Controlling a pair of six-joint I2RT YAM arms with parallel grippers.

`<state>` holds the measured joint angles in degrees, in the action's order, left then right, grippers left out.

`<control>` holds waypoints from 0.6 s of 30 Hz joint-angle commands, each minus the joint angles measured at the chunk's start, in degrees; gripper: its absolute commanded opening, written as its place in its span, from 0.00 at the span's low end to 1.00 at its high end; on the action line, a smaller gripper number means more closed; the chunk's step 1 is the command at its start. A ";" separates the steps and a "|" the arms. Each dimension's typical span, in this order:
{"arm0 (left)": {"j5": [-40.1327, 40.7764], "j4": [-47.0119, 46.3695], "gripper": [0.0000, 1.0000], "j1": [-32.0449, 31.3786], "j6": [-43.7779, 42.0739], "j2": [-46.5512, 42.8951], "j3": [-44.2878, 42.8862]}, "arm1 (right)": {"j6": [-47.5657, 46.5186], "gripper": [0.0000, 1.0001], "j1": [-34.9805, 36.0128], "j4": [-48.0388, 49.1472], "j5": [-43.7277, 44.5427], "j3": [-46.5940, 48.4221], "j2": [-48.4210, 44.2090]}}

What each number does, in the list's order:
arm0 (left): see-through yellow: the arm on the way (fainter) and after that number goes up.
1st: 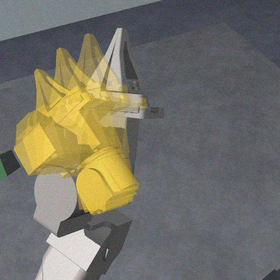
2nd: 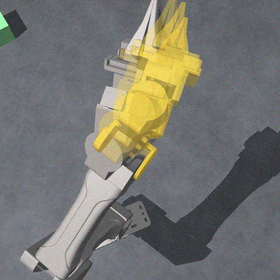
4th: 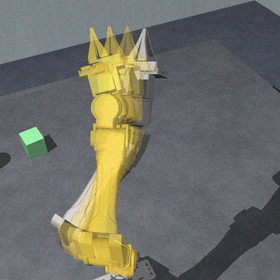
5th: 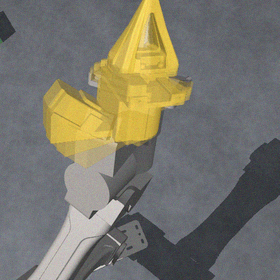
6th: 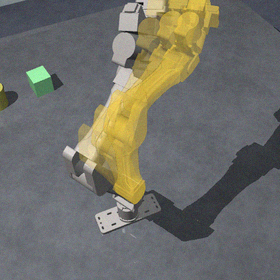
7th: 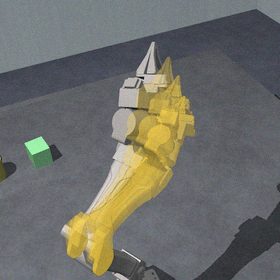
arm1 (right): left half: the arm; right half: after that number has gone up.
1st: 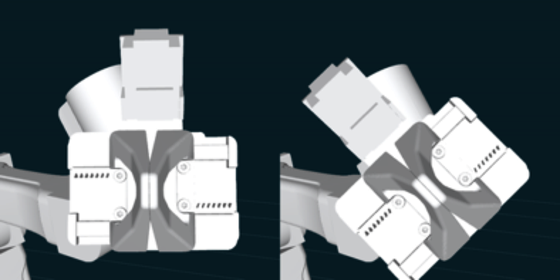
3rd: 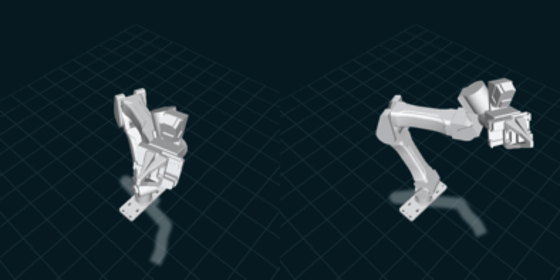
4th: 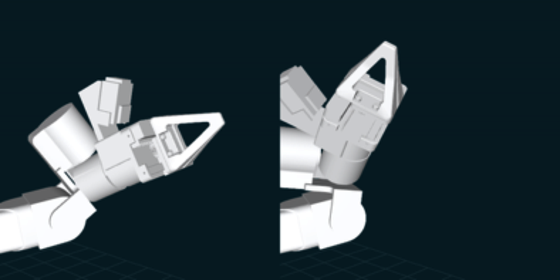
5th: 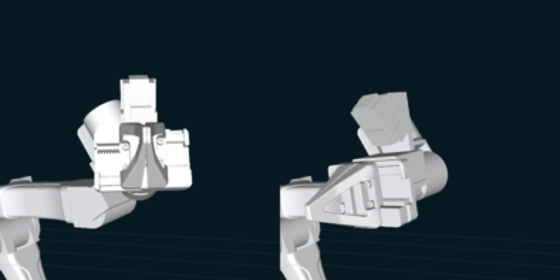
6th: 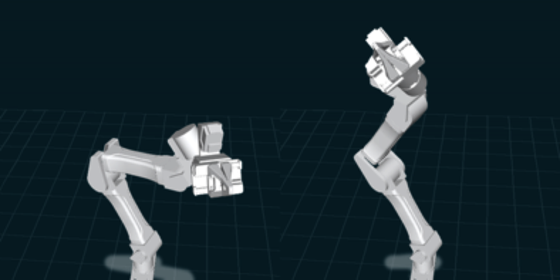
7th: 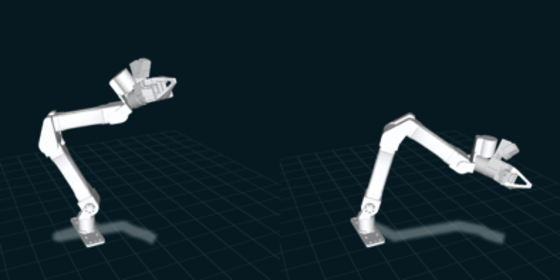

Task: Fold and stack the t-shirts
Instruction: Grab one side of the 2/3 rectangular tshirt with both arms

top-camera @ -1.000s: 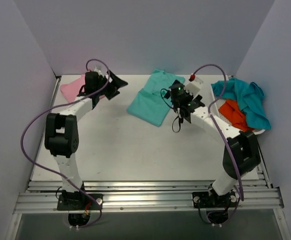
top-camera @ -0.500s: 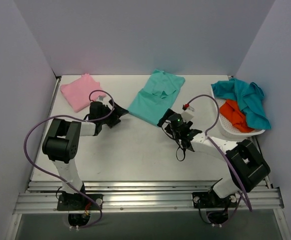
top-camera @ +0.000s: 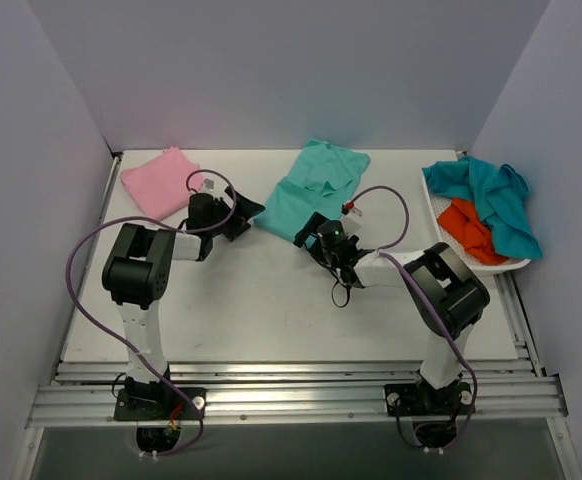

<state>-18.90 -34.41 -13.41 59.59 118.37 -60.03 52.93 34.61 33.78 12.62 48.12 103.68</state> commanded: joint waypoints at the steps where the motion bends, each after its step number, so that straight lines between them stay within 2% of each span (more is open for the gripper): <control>1: 0.09 0.40 1.00 -0.56 -0.18 3.27 -2.11 | 0.42 0.98 -0.77 0.32 -1.90 2.33 3.71; 6: -0.27 0.22 0.90 -0.57 0.08 5.12 -3.60 | 0.25 0.96 -1.65 1.20 -2.95 2.68 5.39; 11: -0.79 -1.00 0.80 -0.65 0.08 7.14 -4.74 | 0.33 0.81 -3.14 3.04 -4.18 1.81 6.10; 12: -0.97 -1.27 0.74 -0.65 0.35 7.49 -4.83 | 0.25 0.77 -3.32 3.31 -4.27 1.63 6.18; 13: -1.14 -1.53 0.70 -0.65 0.35 7.84 -5.09 | 0.25 0.68 -3.41 3.40 -4.36 1.28 6.27; 15: -1.32 -2.06 0.61 -0.74 0.61 8.72 -5.27 | 0.34 0.57 -3.50 4.01 -4.62 1.19 6.53; 16: -1.32 -2.23 0.59 -0.74 0.70 8.81 -5.45 | 0.25 0.45 -3.67 4.19 -4.97 1.10 6.62; 18: -1.32 -2.50 0.50 -0.83 0.70 9.34 -5.71 | 0.25 0.34 -3.76 4.80 -5.33 0.93 7.15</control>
<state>-20.25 -38.13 -13.85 61.14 125.54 -64.88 53.45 31.14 39.88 8.45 50.02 109.38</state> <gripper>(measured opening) 0.529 0.386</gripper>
